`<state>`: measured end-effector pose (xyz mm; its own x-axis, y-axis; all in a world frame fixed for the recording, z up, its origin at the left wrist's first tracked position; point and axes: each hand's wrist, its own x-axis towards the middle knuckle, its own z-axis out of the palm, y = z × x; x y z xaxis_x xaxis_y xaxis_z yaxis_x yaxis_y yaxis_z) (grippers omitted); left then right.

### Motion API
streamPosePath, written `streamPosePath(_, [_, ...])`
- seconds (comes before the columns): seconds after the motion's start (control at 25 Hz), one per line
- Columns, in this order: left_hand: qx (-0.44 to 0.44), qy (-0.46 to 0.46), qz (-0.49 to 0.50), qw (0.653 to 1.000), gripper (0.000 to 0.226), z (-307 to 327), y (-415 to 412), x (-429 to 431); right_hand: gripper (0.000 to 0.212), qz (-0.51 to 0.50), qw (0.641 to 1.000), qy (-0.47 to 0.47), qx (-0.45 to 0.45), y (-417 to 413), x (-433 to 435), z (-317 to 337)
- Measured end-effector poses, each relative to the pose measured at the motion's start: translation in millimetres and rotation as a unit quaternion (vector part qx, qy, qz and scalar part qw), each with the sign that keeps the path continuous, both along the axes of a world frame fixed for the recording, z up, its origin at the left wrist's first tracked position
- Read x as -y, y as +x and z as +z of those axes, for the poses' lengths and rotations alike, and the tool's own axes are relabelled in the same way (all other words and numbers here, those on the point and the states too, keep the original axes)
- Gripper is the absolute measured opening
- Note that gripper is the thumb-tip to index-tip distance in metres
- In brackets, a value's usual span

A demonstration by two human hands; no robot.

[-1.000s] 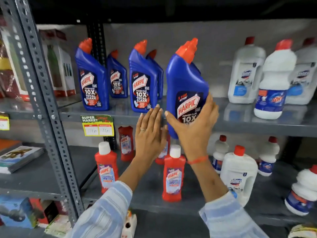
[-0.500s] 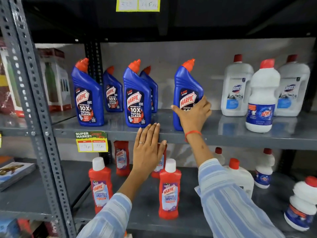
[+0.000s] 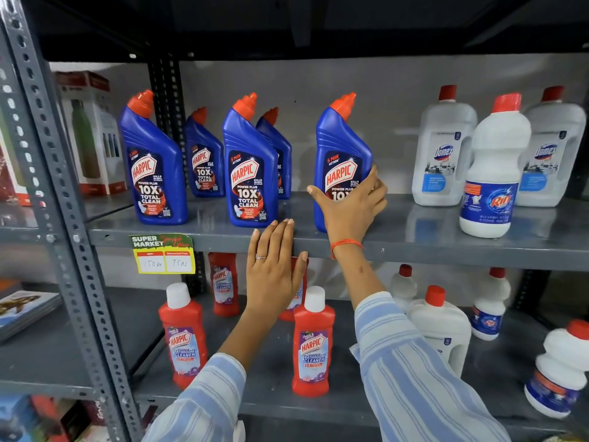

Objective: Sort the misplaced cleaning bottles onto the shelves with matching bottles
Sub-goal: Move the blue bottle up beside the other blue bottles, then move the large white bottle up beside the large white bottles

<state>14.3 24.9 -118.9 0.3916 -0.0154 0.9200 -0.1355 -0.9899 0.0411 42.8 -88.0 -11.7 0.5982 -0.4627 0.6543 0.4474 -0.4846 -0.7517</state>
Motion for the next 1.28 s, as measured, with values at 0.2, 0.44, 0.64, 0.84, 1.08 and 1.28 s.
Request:
streamPosePath(0.2, [-0.016, -0.016, 0.002, 1.0, 0.056, 0, -2, 4, 0.112, 0.006, 1.0, 0.001, -0.009, -5, 2, -5])
streamPosePath(0.44, [-0.032, -0.001, -0.053, 0.998, 0.062, 2, -6, 60, 0.087, -0.046, 0.996, 0.001, 0.081, -9, 54, -5])
streamPosePath(0.64, [-0.022, 0.0, -0.111, 0.994, 0.06, 26, 1, 148, 0.073, -0.142, 0.983, -0.025, 0.118, -4, 137, -1])
streamPosePath(0.84, [-0.031, -0.004, -0.076, 0.997, 0.057, 40, 21, 211, 0.094, -0.118, 0.99, -0.07, 0.031, 21, 211, 8])
streamPosePath(1.08, [-0.012, -0.021, 0.015, 1.0, 0.055, 29, 31, 233, 0.079, 0.023, 0.998, -0.032, 0.051, 14, 256, 7])
streamPosePath(1.28, [-0.027, -0.052, -0.007, 0.998, 0.061, -12, 4, 260, 0.079, 0.062, 0.988, -0.004, 0.14, -57, 275, -22])
